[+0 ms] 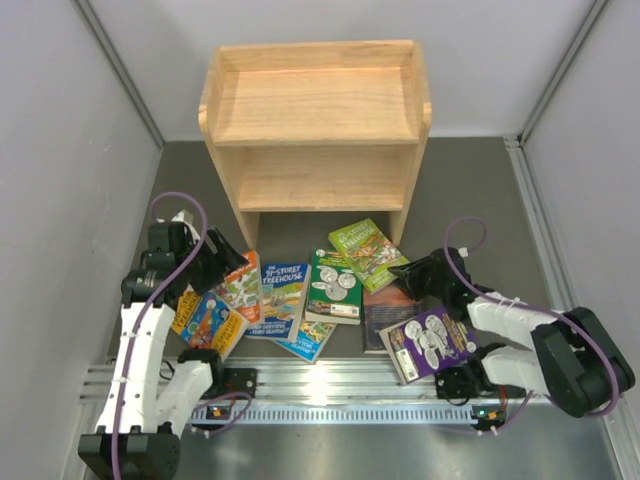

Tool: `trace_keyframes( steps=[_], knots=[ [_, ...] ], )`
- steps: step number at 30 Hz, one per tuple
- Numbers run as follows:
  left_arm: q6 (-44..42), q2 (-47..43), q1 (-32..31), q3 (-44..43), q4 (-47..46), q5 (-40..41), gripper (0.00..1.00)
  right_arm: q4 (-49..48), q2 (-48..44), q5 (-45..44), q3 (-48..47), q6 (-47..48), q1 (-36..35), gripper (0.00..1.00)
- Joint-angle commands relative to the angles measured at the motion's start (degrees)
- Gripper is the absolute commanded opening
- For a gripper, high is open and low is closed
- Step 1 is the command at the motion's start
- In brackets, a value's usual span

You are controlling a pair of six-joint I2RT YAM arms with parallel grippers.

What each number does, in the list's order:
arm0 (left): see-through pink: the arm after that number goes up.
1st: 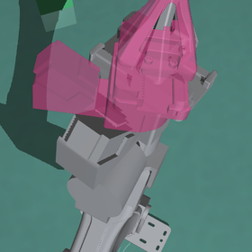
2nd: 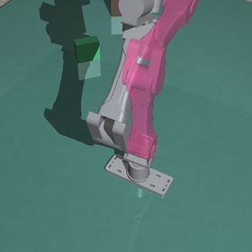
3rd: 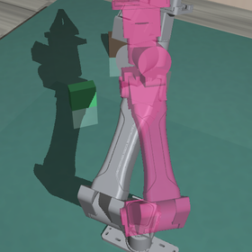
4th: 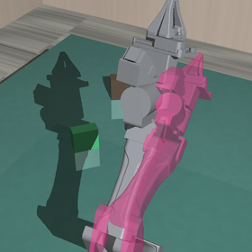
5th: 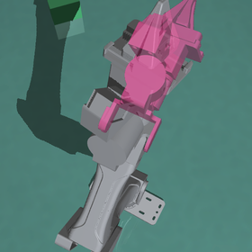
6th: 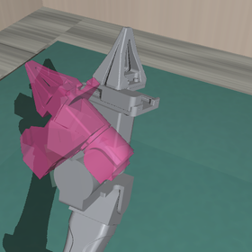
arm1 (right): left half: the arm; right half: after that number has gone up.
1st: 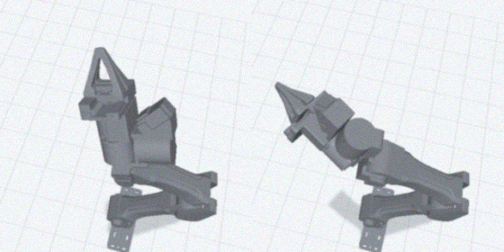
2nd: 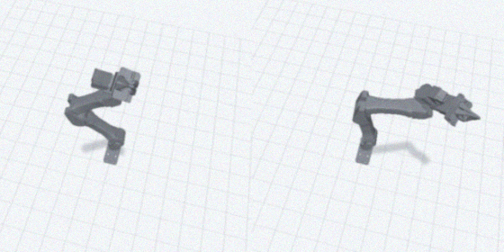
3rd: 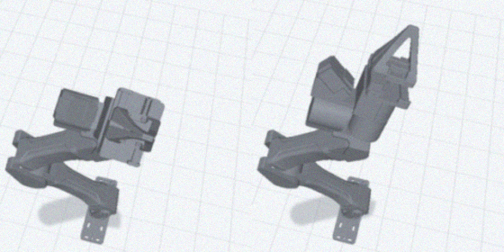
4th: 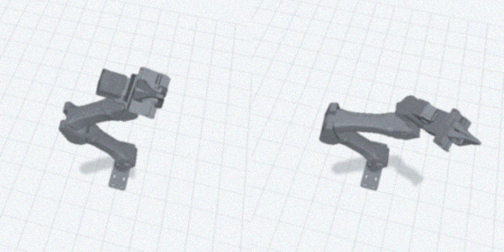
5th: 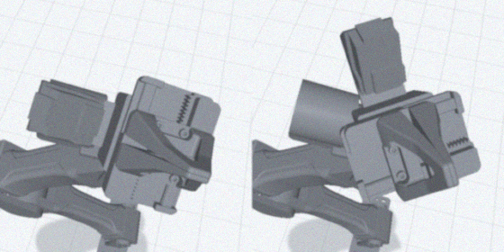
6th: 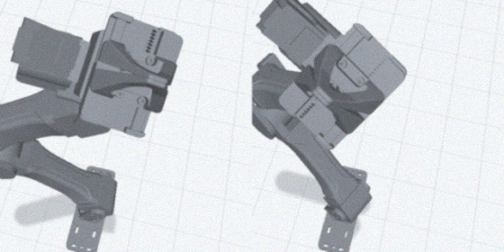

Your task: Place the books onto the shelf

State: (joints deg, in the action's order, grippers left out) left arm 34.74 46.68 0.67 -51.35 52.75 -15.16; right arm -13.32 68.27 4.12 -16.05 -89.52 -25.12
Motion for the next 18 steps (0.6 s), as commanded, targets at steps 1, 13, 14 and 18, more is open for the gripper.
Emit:
trace_keyframes(
  steps=[1,13,14,18],
  knots=[
    [-0.82,-0.09,-0.23,-2.87,0.42,-0.13,0.8,7.92,-2.08,-1.66,-5.29,5.39,-0.98,0.0],
    [3.74,2.01,-2.14,-6.83,-2.73,-7.42,0.8,38.96,-24.58,-1.04,-22.34,11.64,-5.02,0.0],
    [4.54,2.19,-2.42,-7.27,-3.26,-8.74,0.8,40.2,-26.68,-0.96,-23.4,11.99,-5.02,0.0],
    [11.3,2.98,-7.76,-6.66,-7.3,-10.51,0.83,44.17,-29.77,0.45,-29.28,12.52,-5.02,0.0]
  ],
)
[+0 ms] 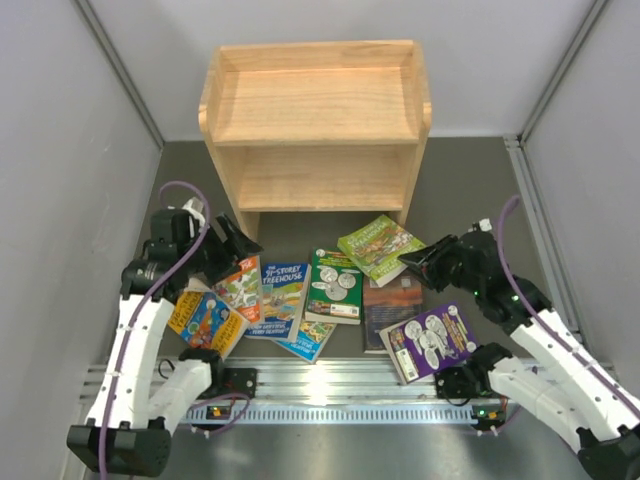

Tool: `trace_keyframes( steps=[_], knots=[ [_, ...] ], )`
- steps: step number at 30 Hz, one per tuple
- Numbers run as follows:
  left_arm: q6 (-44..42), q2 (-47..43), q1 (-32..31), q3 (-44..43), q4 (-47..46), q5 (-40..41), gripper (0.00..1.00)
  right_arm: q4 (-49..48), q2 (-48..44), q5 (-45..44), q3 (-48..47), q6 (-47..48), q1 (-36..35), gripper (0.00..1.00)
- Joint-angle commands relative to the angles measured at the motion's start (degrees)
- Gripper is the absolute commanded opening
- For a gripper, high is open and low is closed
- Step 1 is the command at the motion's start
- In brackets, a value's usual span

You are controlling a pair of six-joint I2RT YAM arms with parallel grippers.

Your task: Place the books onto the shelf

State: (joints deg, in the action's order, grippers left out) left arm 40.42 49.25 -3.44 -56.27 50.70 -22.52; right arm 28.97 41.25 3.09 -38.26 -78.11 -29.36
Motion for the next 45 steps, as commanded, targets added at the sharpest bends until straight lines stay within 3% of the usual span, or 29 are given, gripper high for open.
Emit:
trace_keyframes(
  steps=[1,5,8,11,14,20,23,35,43,45],
  knots=[
    [9.02,0.66,-5.33,-1.56,-7.43,-2.62,0.87,3.27,-3.11,2.17,-8.13,1.46,-0.78,0.0],
    [18.09,2.25,-17.18,-3.23,-11.83,3.79,0.89,6.27,-5.56,2.53,-13.58,1.73,-0.78,0.0],
    [25.13,5.05,-29.4,-4.89,-16.31,10.47,0.97,6.18,-6.8,2.79,-15.0,0.59,-0.87,0.0],
    [29.53,11.97,-43.53,-9.01,-18.79,17.4,0.98,6.18,-6.72,3.58,-17.98,0.32,-0.87,0.0],
    [30.68,17.95,-50.93,-15.5,-20.02,23.74,0.98,6.36,-6.36,4.9,-20.44,0.23,-0.87,0.0],
    [30.15,26.14,-55.44,-25.54,-19.94,27.09,0.98,6.19,-7.68,7.63,-24.31,-1.43,-0.96,0.0],
    [31.64,26.94,-55.62,-25.73,-20.02,27.79,0.97,5.14,-8.99,8.59,-24.5,-3.1,-0.96,0.0],
    [37.0,23.7,-56.5,-23.1,-26.43,33.16,0.95,-14.81,-12.43,11.14,-15.88,-8.82,-0.96,0.0],
    [38.85,21.41,-56.68,-20.98,-31.01,37.99,0.91,-18.51,-10.84,12.38,-15.88,-9.34,-0.96,0.0],
    [39.12,22.2,-56.68,-21.42,-31.53,37.64,0.86,-19.65,-11.11,12.72,-15.18,-10.04,-0.96,0.0]
  ],
)
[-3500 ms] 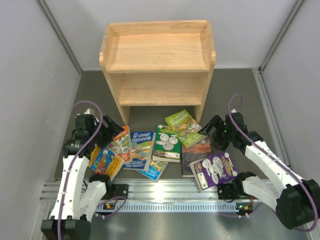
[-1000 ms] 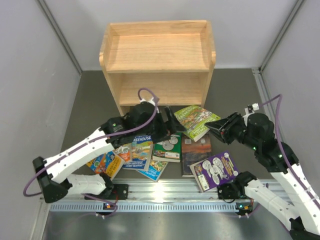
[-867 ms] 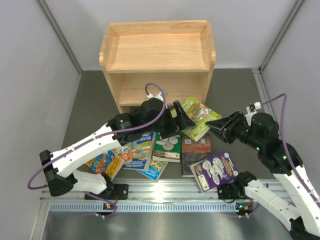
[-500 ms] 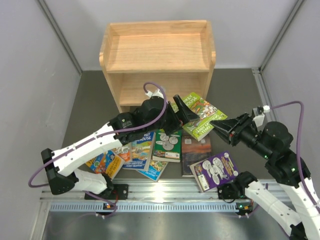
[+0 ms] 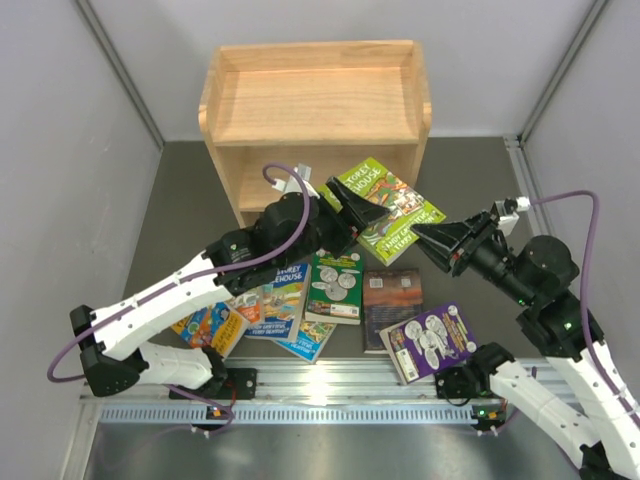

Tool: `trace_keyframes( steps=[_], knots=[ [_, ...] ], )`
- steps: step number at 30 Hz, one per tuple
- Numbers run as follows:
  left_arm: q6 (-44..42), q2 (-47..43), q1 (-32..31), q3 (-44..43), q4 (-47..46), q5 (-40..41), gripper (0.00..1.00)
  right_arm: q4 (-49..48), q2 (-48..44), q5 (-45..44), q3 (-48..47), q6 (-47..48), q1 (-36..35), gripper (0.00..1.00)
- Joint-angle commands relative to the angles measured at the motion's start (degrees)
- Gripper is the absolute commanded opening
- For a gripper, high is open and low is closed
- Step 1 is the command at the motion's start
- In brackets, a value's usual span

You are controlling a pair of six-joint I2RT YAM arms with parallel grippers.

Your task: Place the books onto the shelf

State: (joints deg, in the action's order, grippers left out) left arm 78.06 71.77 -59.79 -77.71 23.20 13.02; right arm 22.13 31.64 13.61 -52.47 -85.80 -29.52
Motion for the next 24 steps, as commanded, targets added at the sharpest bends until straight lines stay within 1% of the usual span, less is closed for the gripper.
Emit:
trace_keyframes(
  steps=[1,3,4,5,6,7,8,10,13,15,17,18,19,21,24],
  knots=[
    [1.48,0.38,-0.5,-0.33,-4.3,1.49,0.83,-13.07,-1.75,2.3,-0.53,-2.53,-0.8,0.0],
    [1.39,1.18,-0.59,-1.29,-4.3,1.4,0.76,-13.43,-2.19,2.74,-0.18,-2.53,-0.8,0.0],
    [1.3,1.79,-0.85,-1.56,-4.22,1.4,0.61,-13.17,-2.37,2.74,0.08,-2.53,-0.8,0.0],
    [0.96,2.06,-0.85,-1.91,-4.22,1.66,0.54,-13.17,-2.54,2.74,0.35,-2.53,-0.8,0.0],
    [0.69,2.23,-1.03,-2.44,-4.22,1.75,0.43,-13.25,-2.89,2.92,0.52,-2.44,-0.8,0.0],
    [0.51,2.5,-1.03,-2.79,-3.52,1.92,0.27,-13.08,-3.07,3.0,1.05,-2.44,-0.89,0.0],
    [-0.01,2.5,-1.03,-3.06,-3.08,2.45,0.16,-12.99,-3.25,3.01,1.31,-2.27,-0.89,0.0],
    [-0.8,2.5,-1.12,-3.85,-1.68,3.15,0.0,-12.47,-3.86,3.01,1.75,-1.92,-0.81,0.0],
    [-3.17,2.33,-1.21,-5.34,2.89,4.3,0.0,-9.48,-4.04,3.35,1.84,-0.78,-0.89,0.0],
    [-6.59,2.06,-1.21,-6.39,6.14,5.43,0.0,-7.11,-3.78,4.23,1.67,0.89,-0.89,0.21],
    [-10.45,1.62,-1.29,-6.92,8.69,6.75,0.0,-3.96,-3.51,4.67,0.97,2.3,-0.89,0.48],
    [-11.61,1.27,-1.38,-7.01,11.23,8.06,0.0,-2.81,-3.25,4.59,0.53,4.13,-0.81,0.67],
    [-12.92,0.83,-1.38,-6.93,11.95,8.69,0.0,-1.58,-3.08,4.5,-0.26,5.11,-0.8,0.75],
    [-17.14,0.57,-1.38,-6.66,13.88,9.65,0.0,2.03,-2.9,3.98,-0.88,7.47,-0.8,0.85],
    [-21.27,0.39,-1.99,-5.88,15.47,12.9,0.0,5.81,-2.98,2.75,-2.11,9.68,-0.8,0.89]
  ],
)
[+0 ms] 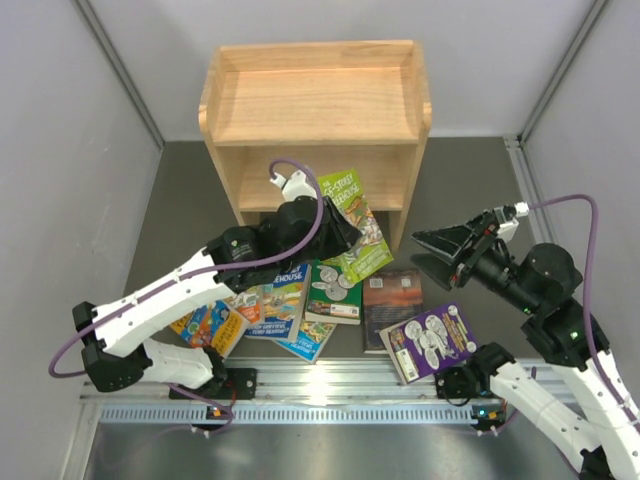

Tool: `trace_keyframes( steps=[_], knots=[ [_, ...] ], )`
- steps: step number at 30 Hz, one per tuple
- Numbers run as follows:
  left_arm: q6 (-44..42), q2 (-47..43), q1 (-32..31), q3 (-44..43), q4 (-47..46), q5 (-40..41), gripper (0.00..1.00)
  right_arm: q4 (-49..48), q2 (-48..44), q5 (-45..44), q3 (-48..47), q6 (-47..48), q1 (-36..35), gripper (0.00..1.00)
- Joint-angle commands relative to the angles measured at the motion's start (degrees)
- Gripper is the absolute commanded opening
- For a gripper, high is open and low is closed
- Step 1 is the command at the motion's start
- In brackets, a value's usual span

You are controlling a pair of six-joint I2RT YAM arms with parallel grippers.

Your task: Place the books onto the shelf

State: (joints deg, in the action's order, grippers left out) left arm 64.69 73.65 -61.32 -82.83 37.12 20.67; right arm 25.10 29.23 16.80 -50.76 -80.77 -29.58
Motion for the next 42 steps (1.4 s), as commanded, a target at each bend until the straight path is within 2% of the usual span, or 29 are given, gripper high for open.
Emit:
trace_keyframes(
  steps=[1,6,10,11,13,15,17,23,24,25,28,31,32,35,42],
  knots=[
    [-9.04,-1.31,-0.82,-0.58,1.55,6.05,0.0,3.72,-0.67,-0.8,-4.08,5.01,-0.65,0.89],
    [-17.04,-0.35,-3.19,-1.81,-1.96,13.43,0.0,9.51,-0.85,-2.9,-6.1,7.73,-0.74,0.89],
    [-27.73,0.71,-8.1,-1.99,-7.4,22.64,0.0,17.06,-1.28,-5.54,-9.53,10.11,-0.74,0.89],
    [-30.29,0.71,-9.33,-1.47,-12.03,27.19,0.0,18.22,-1.72,-6.24,-9.88,10.72,-0.74,0.89],
    [-37.83,0.97,-12.24,1.08,-17.58,29.95,0.0,21.28,-3.21,-8.09,-10.23,10.64,-0.74,0.89],
    [-41.03,1.32,-13.21,3.36,-24.25,32.4,0.0,22.88,-4.97,-9.58,-10.15,10.02,-0.74,0.89],
    [-43.93,1.59,-13.56,5.03,-28.05,34.26,0.0,24.9,-5.94,-10.64,-10.23,9.32,-0.83,0.89],
    [-58.07,0.36,-13.74,16.44,-52.47,41.29,0.0,29.12,-6.56,-13.81,-12.43,9.76,-0.74,0.89],
    [-60.7,0.53,-13.74,17.6,-59.9,41.47,0.0,29.3,-6.64,-13.9,-12.52,9.93,-0.74,0.89],
    [-66.39,0.71,-13.83,18.66,-63.46,41.65,0.0,29.82,-6.73,-14.07,-12.52,9.93,-0.83,0.89],
    [-74.06,2.2,-13.74,21.04,-73.3,39.99,0.0,30.62,-7.08,-14.51,-12.17,9.67,-0.83,0.89],
    [-79.68,4.57,-13.56,21.21,-79.2,39.19,0.0,31.06,-7.26,-15.04,-11.82,9.41,-0.83,0.89],
    [-81.28,5.97,-13.65,21.39,-84.18,39.71,0.0,31.15,-7.26,-15.13,-11.64,9.41,-0.91,0.89],
    [-82.79,8.61,-12.6,20.6,-87.04,40.15,0.0,31.32,-7.09,-15.21,-11.55,9.23,-0.83,0.89],
    [-76.91,12.3,-10.31,20.07,-85.03,38.31,0.0,32.46,-7.26,-16.53,-11.64,8.97,-0.83,0.89]
  ],
)
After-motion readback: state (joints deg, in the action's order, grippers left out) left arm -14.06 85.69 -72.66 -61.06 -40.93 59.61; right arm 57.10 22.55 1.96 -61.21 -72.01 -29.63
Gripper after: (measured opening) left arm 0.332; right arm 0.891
